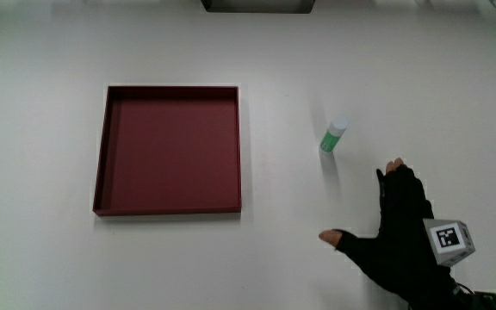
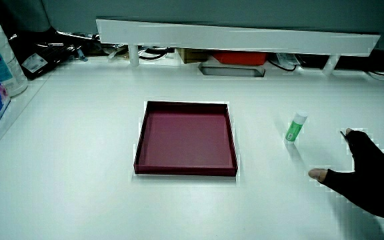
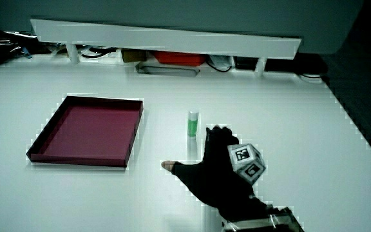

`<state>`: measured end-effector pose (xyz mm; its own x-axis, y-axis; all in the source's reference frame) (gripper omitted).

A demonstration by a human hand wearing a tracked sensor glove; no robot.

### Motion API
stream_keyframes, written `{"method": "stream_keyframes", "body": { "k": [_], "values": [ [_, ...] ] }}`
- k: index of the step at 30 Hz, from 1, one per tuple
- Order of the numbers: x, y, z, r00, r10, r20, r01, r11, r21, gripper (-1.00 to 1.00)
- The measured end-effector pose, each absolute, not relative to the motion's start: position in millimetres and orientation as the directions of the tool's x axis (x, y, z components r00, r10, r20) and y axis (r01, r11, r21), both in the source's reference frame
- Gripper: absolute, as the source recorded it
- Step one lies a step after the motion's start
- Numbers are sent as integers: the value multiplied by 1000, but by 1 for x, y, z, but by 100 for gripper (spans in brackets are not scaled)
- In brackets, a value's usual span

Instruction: Pick glue stick

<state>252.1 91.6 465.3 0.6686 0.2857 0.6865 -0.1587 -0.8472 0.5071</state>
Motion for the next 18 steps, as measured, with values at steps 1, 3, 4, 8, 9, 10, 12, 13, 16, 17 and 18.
{"method": "stream_keyframes", "body": {
  "k": [1, 3, 4, 8, 9, 10, 12, 13, 16, 17, 18],
  "values": [
    [254, 89, 468, 670, 316, 672, -133, -839, 527, 0],
    [257, 84, 473, 635, 341, 693, -120, -843, 525, 0],
    [260, 81, 479, 617, 343, 708, -118, -850, 514, 0],
    [261, 68, 490, 579, 379, 722, -113, -840, 531, 0],
    [261, 65, 494, 565, 383, 731, -113, -842, 528, 0],
    [261, 62, 496, 545, 417, 727, -100, -829, 551, 0],
    [260, 55, 503, 527, 411, 744, -116, -833, 542, 0],
    [259, 51, 504, 525, 424, 738, -108, -827, 552, 0],
    [261, 42, 517, 480, 444, 757, -112, -824, 555, 0],
    [262, 40, 520, 471, 458, 754, -108, -818, 565, 0],
    [262, 37, 524, 461, 472, 751, -105, -812, 574, 0]
  ]
}}
